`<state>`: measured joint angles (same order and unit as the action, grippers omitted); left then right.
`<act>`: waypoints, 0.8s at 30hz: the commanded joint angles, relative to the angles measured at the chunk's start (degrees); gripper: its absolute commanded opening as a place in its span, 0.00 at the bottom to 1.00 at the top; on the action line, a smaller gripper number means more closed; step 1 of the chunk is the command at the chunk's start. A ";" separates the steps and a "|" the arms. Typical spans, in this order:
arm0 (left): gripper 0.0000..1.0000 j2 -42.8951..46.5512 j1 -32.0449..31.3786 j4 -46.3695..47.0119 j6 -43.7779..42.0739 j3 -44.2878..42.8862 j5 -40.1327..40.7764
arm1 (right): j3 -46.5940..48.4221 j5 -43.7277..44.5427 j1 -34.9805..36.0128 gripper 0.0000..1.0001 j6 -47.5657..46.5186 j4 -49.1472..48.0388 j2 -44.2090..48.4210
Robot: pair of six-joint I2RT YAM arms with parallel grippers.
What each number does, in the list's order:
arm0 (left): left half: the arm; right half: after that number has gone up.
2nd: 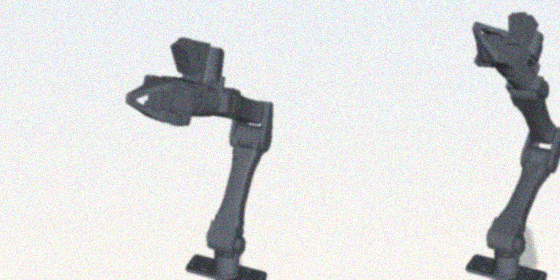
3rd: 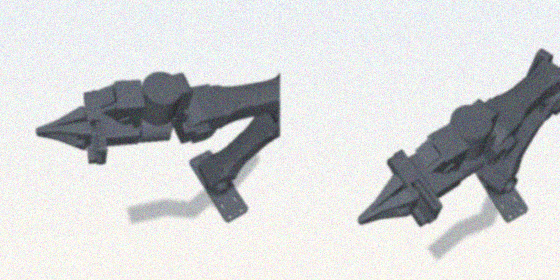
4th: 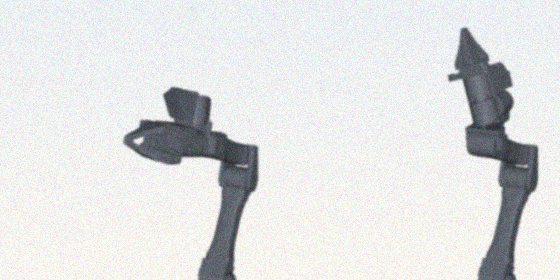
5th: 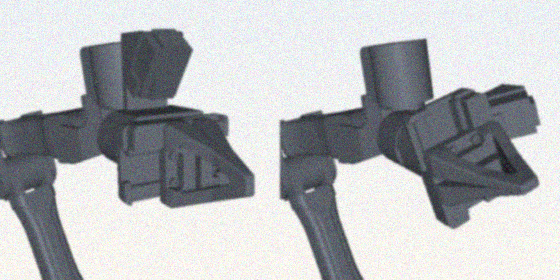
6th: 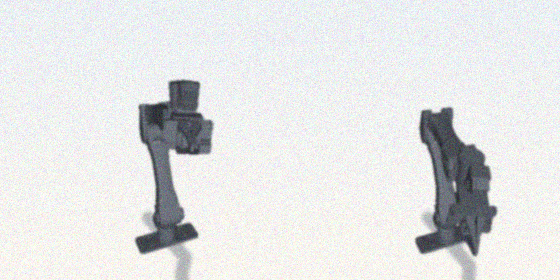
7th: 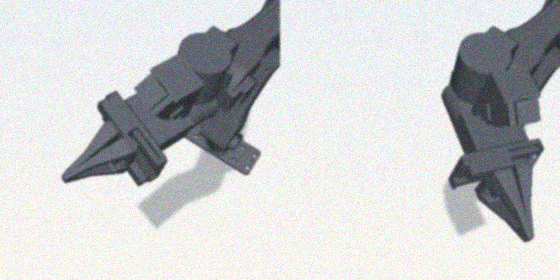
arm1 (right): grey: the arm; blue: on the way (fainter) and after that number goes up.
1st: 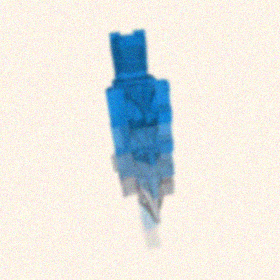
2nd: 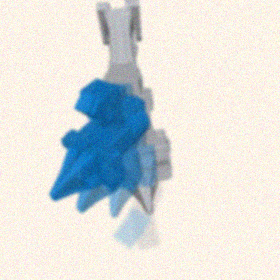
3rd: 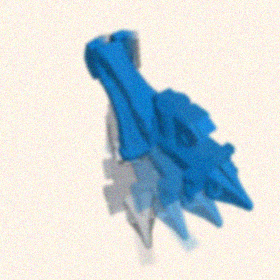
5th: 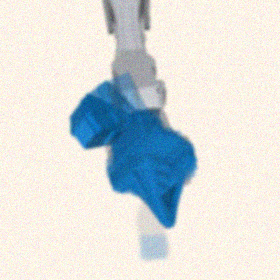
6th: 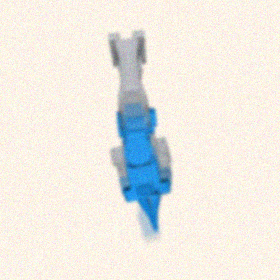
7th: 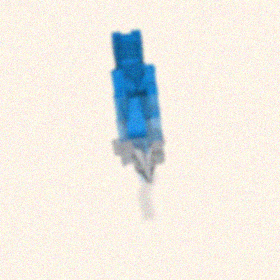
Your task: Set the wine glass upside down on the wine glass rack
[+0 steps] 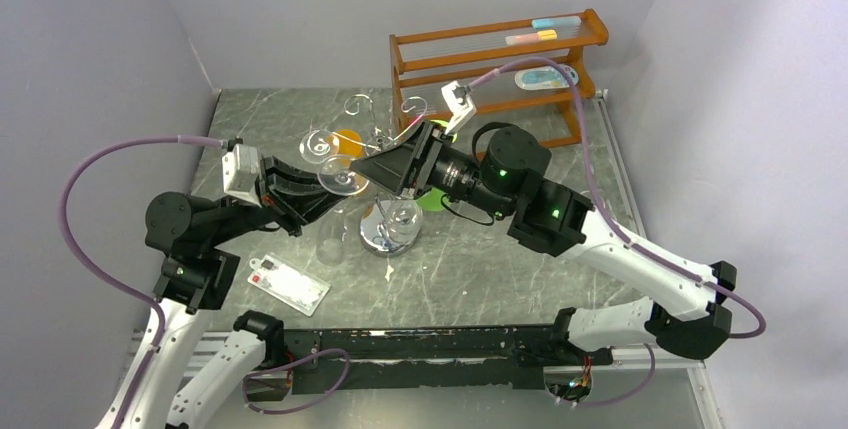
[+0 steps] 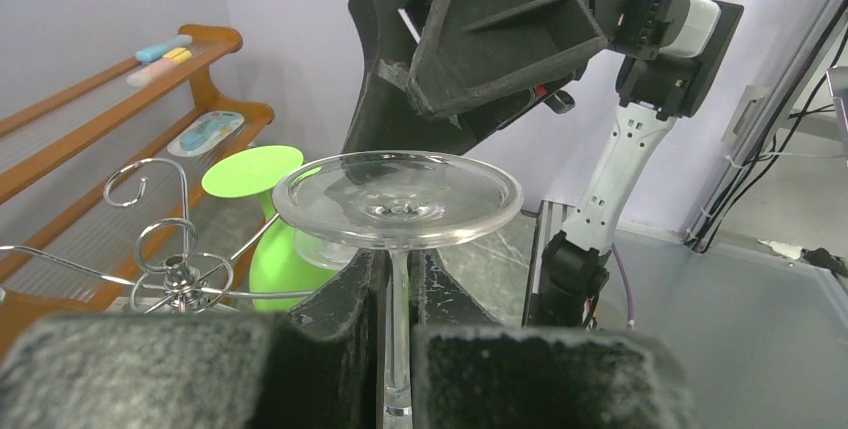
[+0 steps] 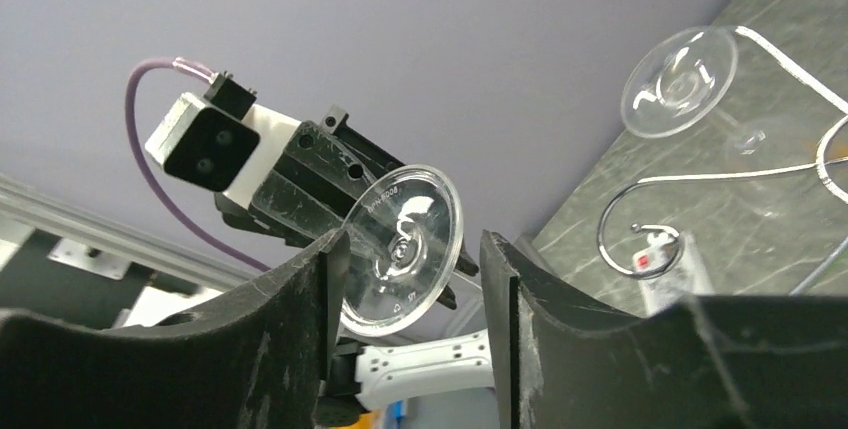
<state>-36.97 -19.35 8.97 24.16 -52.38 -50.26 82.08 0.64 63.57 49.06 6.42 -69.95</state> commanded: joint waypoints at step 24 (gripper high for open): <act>0.05 6.46 -0.25 5.59 -5.32 4.44 0.30 | -2.56 -16.32 0.18 0.15 26.98 -11.51 -3.06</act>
<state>-30.81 -19.35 16.95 21.08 -48.27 -50.61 79.90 -11.27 63.24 72.93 -0.95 -72.77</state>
